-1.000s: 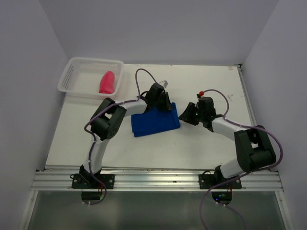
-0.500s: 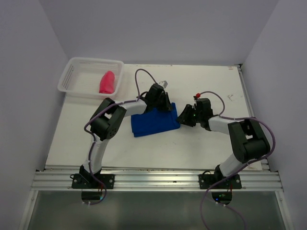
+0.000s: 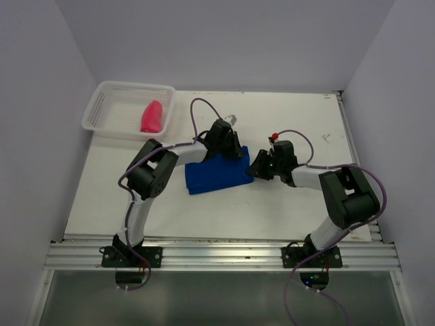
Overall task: Roll the towels
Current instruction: Roll the towel
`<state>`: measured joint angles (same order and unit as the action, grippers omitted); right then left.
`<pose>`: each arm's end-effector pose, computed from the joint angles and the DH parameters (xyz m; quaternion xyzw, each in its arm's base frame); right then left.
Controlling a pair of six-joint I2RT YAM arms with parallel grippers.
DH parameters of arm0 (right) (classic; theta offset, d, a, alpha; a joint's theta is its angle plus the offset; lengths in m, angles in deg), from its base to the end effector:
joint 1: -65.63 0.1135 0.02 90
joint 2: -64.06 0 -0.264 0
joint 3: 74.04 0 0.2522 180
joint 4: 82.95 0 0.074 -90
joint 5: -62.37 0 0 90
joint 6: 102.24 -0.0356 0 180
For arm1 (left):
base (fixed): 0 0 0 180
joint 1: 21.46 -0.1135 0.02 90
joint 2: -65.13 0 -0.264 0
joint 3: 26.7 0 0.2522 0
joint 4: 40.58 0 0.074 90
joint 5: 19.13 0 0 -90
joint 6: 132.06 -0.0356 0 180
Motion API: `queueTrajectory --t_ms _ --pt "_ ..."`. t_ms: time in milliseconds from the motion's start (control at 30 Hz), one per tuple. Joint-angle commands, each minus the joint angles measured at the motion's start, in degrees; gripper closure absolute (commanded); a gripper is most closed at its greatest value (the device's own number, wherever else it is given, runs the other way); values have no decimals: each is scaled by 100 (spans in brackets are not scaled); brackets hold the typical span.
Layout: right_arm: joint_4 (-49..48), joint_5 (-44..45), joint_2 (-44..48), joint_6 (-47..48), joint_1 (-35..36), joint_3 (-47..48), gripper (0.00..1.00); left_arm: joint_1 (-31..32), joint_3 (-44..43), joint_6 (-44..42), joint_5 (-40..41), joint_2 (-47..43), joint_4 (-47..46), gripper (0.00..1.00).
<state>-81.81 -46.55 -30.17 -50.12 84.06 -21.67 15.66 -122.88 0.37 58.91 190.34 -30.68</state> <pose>0.2867 0.1077 0.1350 0.0882 0.9027 0.3185 0.2757 0.3762 -0.2940 0.1384 0.0033 0.8985 -0.3465 0.2694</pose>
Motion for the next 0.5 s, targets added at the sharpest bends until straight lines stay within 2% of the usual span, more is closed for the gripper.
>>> queueTrajectory --t_ms 0,133,333,467 --pt "234 300 -227 299 99 -178 65 -65 146 -16 160 -286 -80 84" --pt "287 450 -192 457 186 -187 81 -65 138 37 151 -304 -115 84" --pt "690 740 142 870 283 -73 99 -293 -12 90 -86 -383 -80 80" --pt "945 960 335 1239 379 58 100 -381 -205 -51 -69 -462 69 74"
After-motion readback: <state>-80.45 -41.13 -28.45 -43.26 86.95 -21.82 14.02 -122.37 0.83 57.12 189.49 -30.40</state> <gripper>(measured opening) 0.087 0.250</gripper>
